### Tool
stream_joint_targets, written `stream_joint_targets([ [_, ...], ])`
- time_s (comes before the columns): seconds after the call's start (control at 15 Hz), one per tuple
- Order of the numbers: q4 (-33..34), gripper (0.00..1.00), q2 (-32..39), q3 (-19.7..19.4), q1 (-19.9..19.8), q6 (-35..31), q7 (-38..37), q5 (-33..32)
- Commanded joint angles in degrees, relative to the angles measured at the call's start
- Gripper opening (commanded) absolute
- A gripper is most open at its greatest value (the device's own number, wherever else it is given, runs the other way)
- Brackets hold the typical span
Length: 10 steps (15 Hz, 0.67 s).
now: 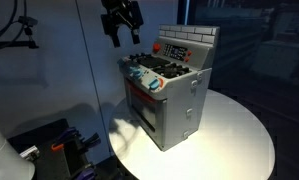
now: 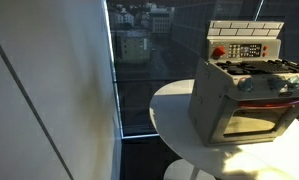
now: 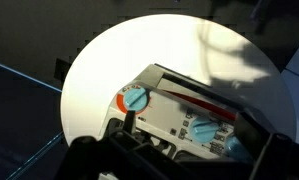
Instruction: Press the top right orange button on the stove
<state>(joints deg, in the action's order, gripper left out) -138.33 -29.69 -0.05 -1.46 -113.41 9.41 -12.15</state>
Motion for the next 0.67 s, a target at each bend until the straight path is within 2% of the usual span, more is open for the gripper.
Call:
stream_joint_targets([
  [0.0, 0.14, 1.0, 0.03, -0.46, 0.57, 0.22, -0.22, -0.24],
  [0.6, 4.55, 1.0, 4.22, -1.12, -0.43, -0.96, -2.74, -0.14],
])
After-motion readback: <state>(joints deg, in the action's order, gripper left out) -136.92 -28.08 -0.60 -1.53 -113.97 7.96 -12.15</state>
